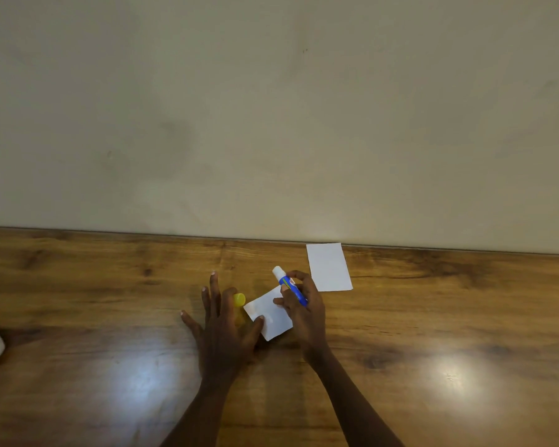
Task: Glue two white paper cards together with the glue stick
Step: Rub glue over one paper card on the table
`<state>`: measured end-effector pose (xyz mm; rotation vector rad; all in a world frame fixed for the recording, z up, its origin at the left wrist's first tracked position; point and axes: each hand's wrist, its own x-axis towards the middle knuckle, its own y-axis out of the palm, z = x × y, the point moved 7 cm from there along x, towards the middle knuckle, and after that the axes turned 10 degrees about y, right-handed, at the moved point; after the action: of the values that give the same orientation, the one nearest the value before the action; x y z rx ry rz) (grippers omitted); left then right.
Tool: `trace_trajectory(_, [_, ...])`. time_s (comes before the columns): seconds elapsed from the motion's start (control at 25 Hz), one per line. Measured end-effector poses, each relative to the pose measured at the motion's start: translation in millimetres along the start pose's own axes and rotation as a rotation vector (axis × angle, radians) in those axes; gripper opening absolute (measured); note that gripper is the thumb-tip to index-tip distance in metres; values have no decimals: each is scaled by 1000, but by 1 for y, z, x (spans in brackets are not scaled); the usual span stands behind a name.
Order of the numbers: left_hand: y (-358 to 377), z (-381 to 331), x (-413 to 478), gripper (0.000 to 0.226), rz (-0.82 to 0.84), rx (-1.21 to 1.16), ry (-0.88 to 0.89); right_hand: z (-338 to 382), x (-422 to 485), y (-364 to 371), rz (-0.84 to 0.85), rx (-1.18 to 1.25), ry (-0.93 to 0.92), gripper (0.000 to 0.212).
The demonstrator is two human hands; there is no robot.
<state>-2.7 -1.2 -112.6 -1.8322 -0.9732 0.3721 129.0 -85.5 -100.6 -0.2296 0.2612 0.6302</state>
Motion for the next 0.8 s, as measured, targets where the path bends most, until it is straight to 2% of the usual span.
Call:
trace_trajectory(0.16, [-3,2,-1,67,-65,-56,-14,2,0,0,-13,42,17,30])
trace_trajectory(0.24, [-4,3,-2,60,-93,-97,-19,4,-2,-1,-6,118,45,28])
trace_trajectory(0.4, [-5,7,-1,44,-126,-220,-74,10,-7,-10,67,448,155,21])
trace_trajectory(0.52, [-12,17,-1,25,-216,-385,-175,21,-9,-32,69,615,142,23])
trace_trajectory(0.64, [-16,2,7,21,-274,-465,-224,35,-3,-83,-24,588,75,32])
trace_trajectory(0.72, [-13,-36,22,26,-263,-499,-159,44,4,-124,-90,533,42,31])
trace_trajectory(0.8, [5,-97,37,37,-177,-598,-68,52,7,-170,-153,426,-21,25])
